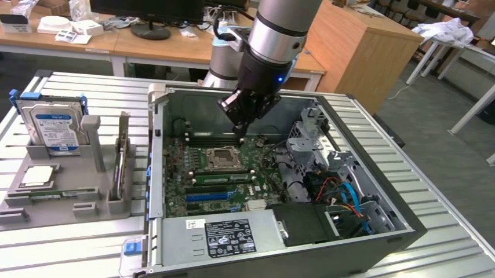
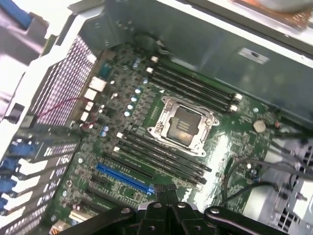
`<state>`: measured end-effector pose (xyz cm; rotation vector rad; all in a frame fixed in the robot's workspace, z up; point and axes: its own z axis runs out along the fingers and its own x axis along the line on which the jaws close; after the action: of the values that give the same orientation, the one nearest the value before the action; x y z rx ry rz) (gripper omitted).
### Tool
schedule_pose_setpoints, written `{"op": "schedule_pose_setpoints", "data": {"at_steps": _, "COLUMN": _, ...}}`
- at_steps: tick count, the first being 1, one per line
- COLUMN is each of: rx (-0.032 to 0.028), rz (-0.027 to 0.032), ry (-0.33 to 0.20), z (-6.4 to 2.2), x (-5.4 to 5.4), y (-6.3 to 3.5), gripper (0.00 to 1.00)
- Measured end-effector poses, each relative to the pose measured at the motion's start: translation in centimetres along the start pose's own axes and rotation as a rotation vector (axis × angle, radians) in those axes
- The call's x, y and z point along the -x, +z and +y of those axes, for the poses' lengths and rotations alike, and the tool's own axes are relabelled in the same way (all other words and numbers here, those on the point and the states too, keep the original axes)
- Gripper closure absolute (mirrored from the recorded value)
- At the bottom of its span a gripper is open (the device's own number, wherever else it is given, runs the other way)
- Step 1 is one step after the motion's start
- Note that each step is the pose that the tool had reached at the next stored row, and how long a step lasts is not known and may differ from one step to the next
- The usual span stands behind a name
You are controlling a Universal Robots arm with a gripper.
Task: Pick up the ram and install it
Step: 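Press down the ram until it locks into place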
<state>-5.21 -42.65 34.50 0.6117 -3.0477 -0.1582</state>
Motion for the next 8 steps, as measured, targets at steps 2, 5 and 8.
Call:
{"op": "schedule_pose_setpoints", "data": {"at_steps": 2, "rx": 0.0004, "rz": -0.0039, "ry": 0.036, "z": 0.00, "x": 0.00, "y": 0.01, "gripper": 0.89}}
{"op": "schedule_pose_setpoints", "data": {"at_steps": 5, "rx": -0.0015, "rz": -0.0086, "ry": 0.086, "z": 0.00, "x": -0.01, "y": 0.04, "gripper": 0.89}}
{"op": "schedule_pose_setpoints", "data": {"at_steps": 8, "rx": -0.0073, "rz": -0.0116, "ry": 0.127, "z": -0.01, "x": 0.00, "y": 0.05, "gripper": 0.89}}
